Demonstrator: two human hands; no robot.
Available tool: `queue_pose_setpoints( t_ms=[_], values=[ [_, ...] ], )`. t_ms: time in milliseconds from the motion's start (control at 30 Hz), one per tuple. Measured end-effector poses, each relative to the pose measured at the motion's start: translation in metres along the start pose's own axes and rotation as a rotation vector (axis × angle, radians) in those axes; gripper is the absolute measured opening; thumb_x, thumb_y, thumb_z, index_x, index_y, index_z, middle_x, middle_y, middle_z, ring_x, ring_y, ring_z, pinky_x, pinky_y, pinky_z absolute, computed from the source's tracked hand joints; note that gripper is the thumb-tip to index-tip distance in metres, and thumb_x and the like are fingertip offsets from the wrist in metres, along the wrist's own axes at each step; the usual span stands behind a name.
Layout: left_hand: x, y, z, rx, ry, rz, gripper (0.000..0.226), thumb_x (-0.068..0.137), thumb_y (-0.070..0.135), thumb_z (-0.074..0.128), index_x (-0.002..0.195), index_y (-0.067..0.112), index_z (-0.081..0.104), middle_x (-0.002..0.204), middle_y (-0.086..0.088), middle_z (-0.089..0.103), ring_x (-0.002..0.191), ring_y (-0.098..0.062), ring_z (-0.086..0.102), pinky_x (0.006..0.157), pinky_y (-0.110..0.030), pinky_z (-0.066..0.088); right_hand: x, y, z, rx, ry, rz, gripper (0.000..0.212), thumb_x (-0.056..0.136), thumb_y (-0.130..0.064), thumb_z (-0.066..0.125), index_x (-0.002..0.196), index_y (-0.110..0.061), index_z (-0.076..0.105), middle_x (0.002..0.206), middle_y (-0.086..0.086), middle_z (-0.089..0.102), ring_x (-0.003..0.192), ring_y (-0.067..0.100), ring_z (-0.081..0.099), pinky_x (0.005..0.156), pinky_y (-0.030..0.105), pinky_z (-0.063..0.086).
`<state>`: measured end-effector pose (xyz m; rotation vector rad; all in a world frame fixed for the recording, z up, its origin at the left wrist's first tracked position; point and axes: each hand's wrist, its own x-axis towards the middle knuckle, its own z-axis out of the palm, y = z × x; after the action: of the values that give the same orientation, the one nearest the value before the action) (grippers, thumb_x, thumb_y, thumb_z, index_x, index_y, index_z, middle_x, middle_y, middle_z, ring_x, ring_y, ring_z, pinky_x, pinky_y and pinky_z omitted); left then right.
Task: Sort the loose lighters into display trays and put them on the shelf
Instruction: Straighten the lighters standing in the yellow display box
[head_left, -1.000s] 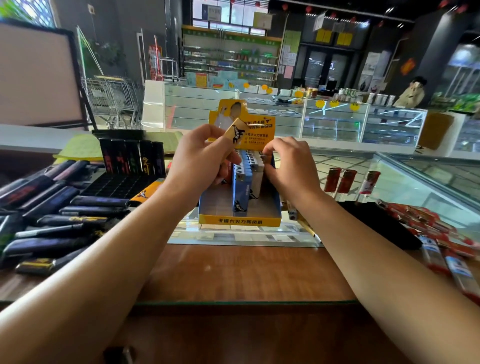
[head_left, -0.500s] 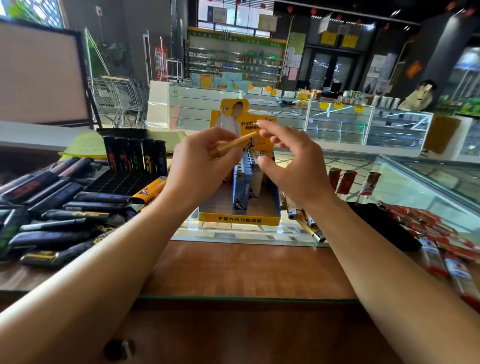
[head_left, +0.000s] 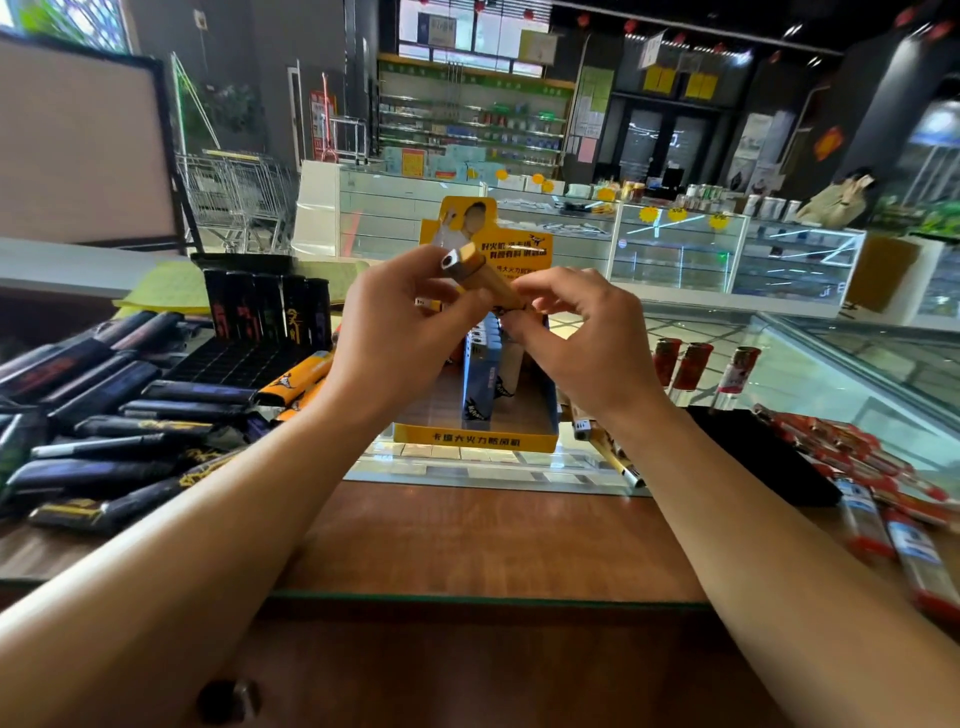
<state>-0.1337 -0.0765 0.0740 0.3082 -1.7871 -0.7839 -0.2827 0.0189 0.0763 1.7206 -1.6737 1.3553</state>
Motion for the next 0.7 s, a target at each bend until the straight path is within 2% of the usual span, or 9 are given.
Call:
queue_pose_setpoints(
  t_ms=[133, 200, 300, 367, 433, 500, 600, 700],
  values=[
    [-0.004, 0.002, 0.004, -0.103, 0.01, 0.048, 0.018, 0.087, 0.011, 0.069, 0.098, 0.026, 0.068, 0.092, 0.013, 0.076, 0.094, -0.01, 0.072, 0.087, -0.043, 0.057, 0.0, -0.003, 0.0, -0.022, -0.03, -0.017, 0.022, 0.084, -0.031, 0.074, 0.105, -0.024, 0.073, 0.083, -0.03, 0.055, 0.082, 0.011, 0.057, 0.071, 0.032, 0.05],
    [-0.004, 0.002, 0.004, -0.097, 0.035, 0.077, 0.019, 0.087, 0.012, 0.067, 0.102, 0.024, 0.066, 0.095, 0.011, 0.075, 0.095, -0.011, 0.071, 0.088, -0.041, 0.057, -0.001, -0.004, 0.0, 0.0, -0.012, -0.024, 0.024, 0.085, -0.033, 0.073, 0.108, -0.026, 0.07, 0.085, -0.024, 0.061, 0.081, 0.008, 0.057, 0.072, 0.031, 0.05],
    [-0.005, 0.002, 0.006, -0.064, 0.025, 0.129, 0.02, 0.091, 0.014, 0.066, 0.106, 0.027, 0.066, 0.098, 0.01, 0.071, 0.095, -0.012, 0.07, 0.089, -0.039, 0.056, 0.0, -0.006, -0.004, 0.08, 0.058, -0.017, 0.027, 0.086, -0.029, 0.072, 0.112, -0.025, 0.067, 0.091, -0.014, 0.067, 0.081, 0.011, 0.061, 0.075, 0.035, 0.053],
    [-0.006, 0.0, 0.008, 0.03, 0.01, 0.19, 0.018, 0.093, 0.016, 0.065, 0.109, 0.023, 0.068, 0.098, 0.009, 0.065, 0.093, -0.01, 0.065, 0.084, -0.03, 0.055, 0.0, -0.011, -0.006, 0.116, 0.103, -0.034, 0.031, 0.086, -0.025, 0.073, 0.116, -0.026, 0.065, 0.093, -0.015, 0.066, 0.079, 0.013, 0.062, 0.076, 0.035, 0.055],
    [-0.007, -0.001, 0.01, 0.144, 0.018, 0.24, 0.021, 0.091, 0.015, 0.065, 0.111, 0.017, 0.071, 0.096, 0.008, 0.058, 0.088, 0.0, 0.057, 0.077, -0.016, 0.046, -0.001, -0.016, -0.007, 0.118, 0.151, -0.082, 0.031, 0.086, -0.022, 0.073, 0.115, -0.026, 0.064, 0.093, -0.014, 0.065, 0.077, 0.012, 0.062, 0.075, 0.032, 0.055],
    [-0.008, -0.001, 0.012, 0.195, 0.03, 0.26, 0.022, 0.091, 0.015, 0.065, 0.111, 0.015, 0.072, 0.094, 0.009, 0.055, 0.084, 0.006, 0.052, 0.073, -0.009, 0.038, -0.002, -0.019, -0.007, 0.108, 0.188, -0.129, 0.026, 0.086, -0.02, 0.071, 0.111, -0.021, 0.067, 0.094, -0.011, 0.065, 0.076, 0.011, 0.062, 0.072, 0.035, 0.055],
    [-0.009, -0.001, 0.012, 0.198, 0.033, 0.258, 0.022, 0.089, 0.016, 0.067, 0.111, 0.016, 0.072, 0.095, 0.011, 0.057, 0.084, 0.003, 0.055, 0.074, -0.015, 0.045, -0.003, -0.018, -0.007, 0.095, 0.194, -0.145, 0.021, 0.086, -0.017, 0.071, 0.108, -0.018, 0.07, 0.093, -0.009, 0.066, 0.075, 0.011, 0.062, 0.07, 0.038, 0.055],
    [-0.008, -0.001, 0.011, 0.185, 0.016, 0.208, 0.023, 0.088, 0.019, 0.069, 0.11, 0.018, 0.07, 0.098, 0.008, 0.064, 0.089, -0.01, 0.063, 0.079, -0.034, 0.054, -0.003, -0.014, -0.007, 0.087, 0.233, -0.133, 0.021, 0.087, -0.015, 0.07, 0.108, -0.018, 0.069, 0.093, -0.005, 0.067, 0.075, 0.013, 0.063, 0.07, 0.039, 0.055]
  ],
)
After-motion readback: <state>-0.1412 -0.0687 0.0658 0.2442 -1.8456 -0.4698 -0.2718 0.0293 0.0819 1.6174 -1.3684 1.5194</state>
